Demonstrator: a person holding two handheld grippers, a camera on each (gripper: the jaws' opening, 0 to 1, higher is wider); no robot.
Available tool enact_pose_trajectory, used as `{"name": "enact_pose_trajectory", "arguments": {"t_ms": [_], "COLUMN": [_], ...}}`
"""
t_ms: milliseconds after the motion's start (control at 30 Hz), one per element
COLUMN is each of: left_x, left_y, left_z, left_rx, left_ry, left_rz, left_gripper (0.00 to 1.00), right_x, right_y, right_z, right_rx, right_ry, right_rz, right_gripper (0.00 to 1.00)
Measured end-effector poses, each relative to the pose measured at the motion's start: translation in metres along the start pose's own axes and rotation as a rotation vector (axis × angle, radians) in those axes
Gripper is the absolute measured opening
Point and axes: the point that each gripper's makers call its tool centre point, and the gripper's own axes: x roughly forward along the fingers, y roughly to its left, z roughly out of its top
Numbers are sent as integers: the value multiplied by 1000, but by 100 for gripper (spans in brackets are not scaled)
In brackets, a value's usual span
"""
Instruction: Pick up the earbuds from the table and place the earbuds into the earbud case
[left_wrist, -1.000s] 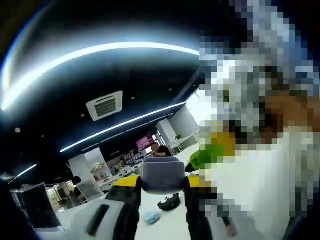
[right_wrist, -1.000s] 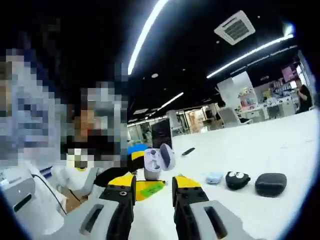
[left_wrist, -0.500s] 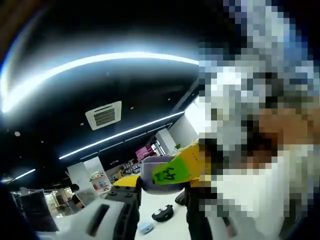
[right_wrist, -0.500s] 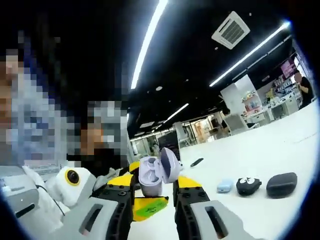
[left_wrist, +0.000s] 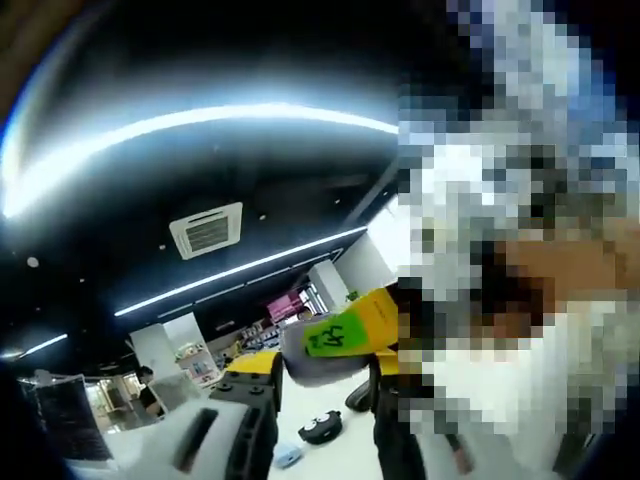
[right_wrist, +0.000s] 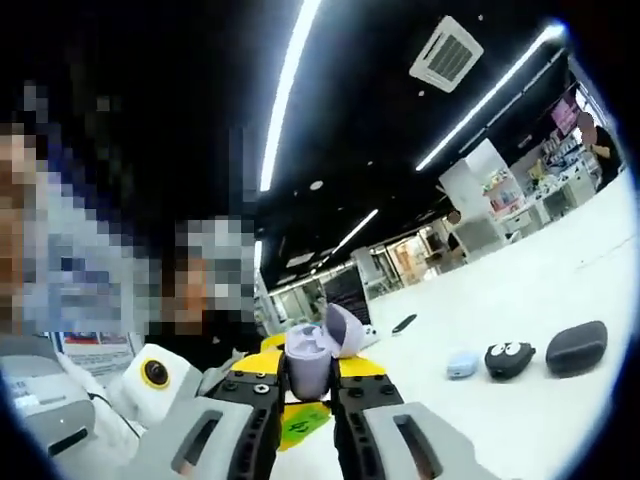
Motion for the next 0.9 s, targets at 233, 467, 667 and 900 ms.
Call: {"name": "enact_pose_trajectory", "arguments": {"t_ms": [233, 467, 667, 900], "left_x": [-1, -16, -19, -16], "left_y": [-2, 8, 22, 61], "left_z": [-2, 1, -2, -34], "left_rx": [10, -65, -229, -569], "left_ry": [10, 35, 108, 204], "left_rz": [-15, -58, -143, -332], "left_gripper": [39, 31, 36, 37], "right_x": [2, -6, -9, -42], "right_y": [3, -8, -27, -30], "right_z": [-4, 4, 3, 27], "right_rx": [-14, -53, -120, -188], "right_ry": [10, 8, 27, 73], "right_rz": [2, -24, -123, -112], "right_gripper": [16, 15, 16, 16]}}
